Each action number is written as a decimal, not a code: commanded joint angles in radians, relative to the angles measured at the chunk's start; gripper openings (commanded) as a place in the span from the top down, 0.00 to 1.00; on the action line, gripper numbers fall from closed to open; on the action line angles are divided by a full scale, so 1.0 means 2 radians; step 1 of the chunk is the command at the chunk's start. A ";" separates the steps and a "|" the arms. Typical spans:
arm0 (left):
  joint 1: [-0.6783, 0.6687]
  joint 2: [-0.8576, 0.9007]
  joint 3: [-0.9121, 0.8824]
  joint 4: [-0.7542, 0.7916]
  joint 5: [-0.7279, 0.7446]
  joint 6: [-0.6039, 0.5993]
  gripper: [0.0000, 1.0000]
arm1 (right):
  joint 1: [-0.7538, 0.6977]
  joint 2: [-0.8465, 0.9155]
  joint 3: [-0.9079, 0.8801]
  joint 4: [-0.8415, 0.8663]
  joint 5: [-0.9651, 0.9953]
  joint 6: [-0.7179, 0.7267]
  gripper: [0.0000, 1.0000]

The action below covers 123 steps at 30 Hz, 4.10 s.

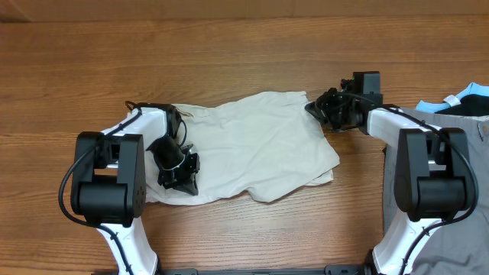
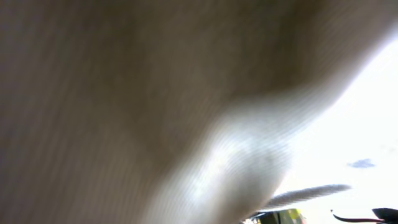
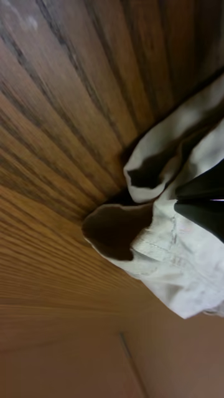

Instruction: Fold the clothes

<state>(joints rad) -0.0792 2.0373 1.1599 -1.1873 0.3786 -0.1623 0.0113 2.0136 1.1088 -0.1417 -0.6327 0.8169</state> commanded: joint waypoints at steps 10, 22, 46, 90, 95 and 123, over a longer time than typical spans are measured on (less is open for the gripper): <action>0.023 -0.018 0.135 -0.086 -0.123 0.005 0.85 | 0.004 -0.135 0.003 -0.280 -0.052 -0.264 0.96; -0.009 -0.059 0.094 0.003 -0.064 0.035 0.76 | 0.104 -0.084 -0.092 -0.163 -0.063 -0.126 0.96; 0.030 -0.059 0.045 0.017 -0.116 0.021 0.81 | -0.074 -0.098 -0.104 -0.166 0.038 -0.162 0.96; 0.298 -0.097 -0.085 0.247 0.024 0.083 0.02 | 0.039 -0.405 -0.102 -0.407 0.035 -0.277 0.18; 0.266 -0.096 -0.121 0.282 0.030 0.116 0.04 | 0.039 -0.405 -0.102 -0.399 0.035 -0.275 0.20; 0.319 -0.002 -0.127 0.307 0.091 0.152 0.02 | 0.076 -0.390 -0.102 -0.378 0.013 -0.252 0.89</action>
<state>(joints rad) 0.5655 1.8706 0.9890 -0.5869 0.7456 0.1303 0.1200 1.2148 0.8974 -0.9234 -0.5873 0.2909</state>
